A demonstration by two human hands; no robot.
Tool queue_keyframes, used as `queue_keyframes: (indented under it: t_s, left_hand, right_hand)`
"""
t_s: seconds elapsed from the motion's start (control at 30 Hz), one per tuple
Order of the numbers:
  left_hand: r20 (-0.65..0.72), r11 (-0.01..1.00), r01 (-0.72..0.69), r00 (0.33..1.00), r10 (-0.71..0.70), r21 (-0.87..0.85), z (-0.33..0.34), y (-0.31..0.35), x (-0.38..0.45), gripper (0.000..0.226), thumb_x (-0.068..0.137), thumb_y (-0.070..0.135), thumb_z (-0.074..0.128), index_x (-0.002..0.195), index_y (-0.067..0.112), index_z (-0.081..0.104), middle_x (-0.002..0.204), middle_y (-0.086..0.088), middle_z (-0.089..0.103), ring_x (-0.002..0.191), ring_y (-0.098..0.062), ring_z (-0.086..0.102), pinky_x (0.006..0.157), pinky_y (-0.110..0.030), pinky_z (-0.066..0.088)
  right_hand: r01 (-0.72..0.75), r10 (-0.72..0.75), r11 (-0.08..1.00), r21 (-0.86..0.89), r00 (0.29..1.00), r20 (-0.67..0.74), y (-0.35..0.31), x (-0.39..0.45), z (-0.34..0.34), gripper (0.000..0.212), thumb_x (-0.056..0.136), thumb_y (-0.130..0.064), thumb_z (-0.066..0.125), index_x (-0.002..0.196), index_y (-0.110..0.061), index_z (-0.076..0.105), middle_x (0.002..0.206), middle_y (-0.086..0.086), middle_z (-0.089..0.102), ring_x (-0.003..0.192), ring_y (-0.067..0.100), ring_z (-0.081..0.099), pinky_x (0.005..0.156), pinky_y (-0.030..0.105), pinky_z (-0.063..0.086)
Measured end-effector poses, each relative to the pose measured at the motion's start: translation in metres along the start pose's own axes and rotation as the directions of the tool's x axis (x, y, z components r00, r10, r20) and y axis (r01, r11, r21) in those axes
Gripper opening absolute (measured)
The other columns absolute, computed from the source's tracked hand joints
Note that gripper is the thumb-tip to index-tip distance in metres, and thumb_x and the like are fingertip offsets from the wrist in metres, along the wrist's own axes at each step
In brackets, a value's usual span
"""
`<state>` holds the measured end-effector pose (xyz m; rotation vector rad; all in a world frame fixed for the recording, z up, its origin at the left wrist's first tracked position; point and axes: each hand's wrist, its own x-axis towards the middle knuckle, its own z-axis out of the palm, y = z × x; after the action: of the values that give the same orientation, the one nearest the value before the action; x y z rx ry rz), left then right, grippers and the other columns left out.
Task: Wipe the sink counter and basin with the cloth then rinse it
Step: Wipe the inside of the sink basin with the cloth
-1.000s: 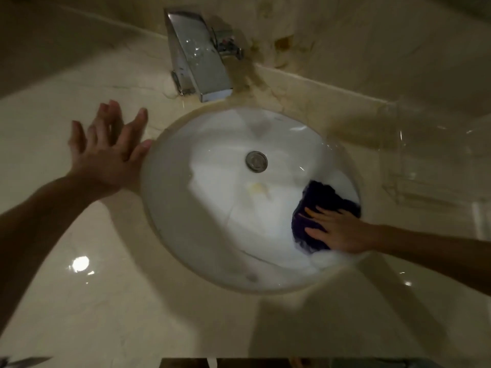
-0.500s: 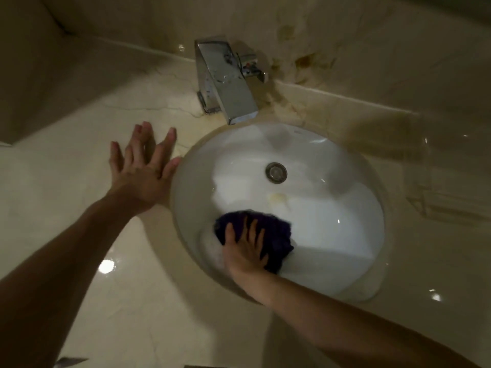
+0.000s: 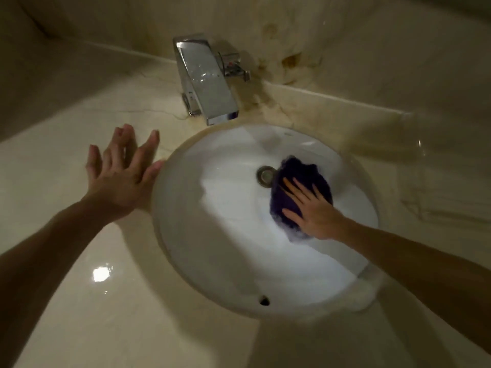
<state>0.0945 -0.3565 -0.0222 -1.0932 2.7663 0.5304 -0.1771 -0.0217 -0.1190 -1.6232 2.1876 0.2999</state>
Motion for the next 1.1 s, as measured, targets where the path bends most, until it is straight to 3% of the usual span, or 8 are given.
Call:
queue_keyframes:
  t_s: [0.07, 0.23, 0.37, 0.6, 0.87, 0.93, 1.0, 1.1]
  left_hand:
    - [0.001, 1.0, -0.009, 1.0, 0.009, 0.013, 0.0, 0.001, -0.001, 0.06, 0.087, 0.072, 0.006, 0.145, 0.06, -0.008, 0.164, -0.007, -0.013, 0.148, -0.015, -0.02, 0.116, -0.046, -0.017]
    - [0.0, 1.0, 0.014, 1.0, -0.014, 0.019, -0.001, 0.002, -0.001, 0.06, 0.086, 0.071, 0.003, 0.143, 0.061, -0.01, 0.164, -0.005, -0.012, 0.149, -0.014, -0.018, 0.118, -0.048, -0.014]
    - [-0.007, 1.0, 0.013, 1.0, -0.013, 0.017, -0.001, 0.002, -0.001, 0.059, 0.085, 0.073, 0.002, 0.141, 0.063, -0.012, 0.164, -0.003, -0.013, 0.149, -0.014, -0.018, 0.117, -0.046, -0.015]
    - [-0.029, 1.0, 0.006, 1.0, -0.005, 0.024, 0.003, 0.0, 0.0, 0.058, 0.088, 0.07, 0.009, 0.145, 0.062, -0.003, 0.164, -0.004, -0.007, 0.15, -0.014, -0.013, 0.118, -0.047, -0.011]
    - [-0.04, 1.0, 0.003, 0.999, -0.004, -0.018, 0.001, 0.0, -0.001, 0.058, 0.083, 0.076, 0.007, 0.14, 0.068, -0.004, 0.164, -0.008, -0.003, 0.15, -0.017, -0.009, 0.118, -0.047, -0.009]
    - [-0.022, 1.0, 0.011, 1.0, -0.011, -0.009, 0.002, -0.002, -0.001, 0.06, 0.084, 0.075, 0.008, 0.142, 0.065, -0.003, 0.164, -0.006, -0.006, 0.15, -0.015, -0.012, 0.118, -0.047, -0.011]
    - [-0.026, 1.0, 0.003, 1.0, -0.003, -0.005, 0.003, -0.004, 0.0, 0.059, 0.086, 0.073, 0.009, 0.143, 0.063, -0.003, 0.164, -0.006, -0.006, 0.15, -0.015, -0.013, 0.117, -0.049, -0.01]
    - [-0.018, 1.0, 0.002, 1.0, -0.002, -0.007, 0.006, -0.003, 0.0, 0.059, 0.088, 0.071, 0.008, 0.144, 0.06, -0.005, 0.164, -0.007, -0.008, 0.15, -0.016, -0.014, 0.118, -0.051, -0.011]
  right_hand:
    - [-0.06, 0.057, 0.997, 0.046, 0.997, 0.055, -0.02, -0.038, 0.008, 0.068, 0.103, -0.054, 0.006, 0.156, -0.016, 0.024, 0.164, 0.012, 0.027, 0.152, 0.035, 0.021, 0.112, 0.067, 0.03]
    - [-0.013, -0.028, 0.949, 0.314, 0.992, 0.123, -0.125, -0.043, 0.001, 0.085, 0.083, -0.073, -0.017, 0.157, -0.031, -0.007, 0.161, -0.014, -0.017, 0.152, 0.014, -0.02, 0.124, 0.048, -0.012]
    - [0.128, -0.134, 0.94, 0.317, 0.991, -0.002, -0.164, 0.019, -0.012, 0.068, 0.101, -0.061, 0.007, 0.16, -0.027, 0.004, 0.167, -0.007, -0.005, 0.154, 0.017, -0.013, 0.124, 0.048, -0.011]
    - [0.259, -0.269, 0.961, -0.097, 0.956, -0.114, -0.101, 0.115, -0.052, 0.064, 0.102, -0.056, 0.025, 0.158, -0.025, 0.024, 0.165, 0.0, 0.027, 0.153, 0.023, 0.021, 0.125, 0.05, 0.007]
    - [0.011, -0.037, 0.951, -0.31, 0.996, -0.08, 0.033, 0.037, -0.036, 0.066, 0.099, -0.04, 0.037, 0.158, -0.012, 0.026, 0.163, 0.009, 0.031, 0.149, 0.028, 0.03, 0.125, 0.052, 0.007]
    - [-0.099, 0.11, 0.972, -0.211, 0.993, 0.041, 0.028, 0.001, -0.029, 0.067, 0.1, -0.048, 0.019, 0.157, -0.014, 0.029, 0.163, 0.011, 0.03, 0.149, 0.03, 0.03, 0.123, 0.057, 0.008]
    - [-0.295, 0.307, 0.95, -0.103, 0.942, 0.137, 0.007, -0.028, -0.021, 0.084, 0.091, -0.058, -0.012, 0.16, -0.016, 0.013, 0.169, 0.01, 0.009, 0.155, 0.028, 0.01, 0.121, 0.057, -0.005]
    - [-0.58, 0.504, 0.81, 0.092, 0.767, 0.397, -0.06, -0.062, -0.017, 0.073, 0.098, -0.059, 0.0, 0.159, -0.021, -0.011, 0.167, -0.001, -0.02, 0.154, 0.02, -0.015, 0.121, 0.052, -0.013]
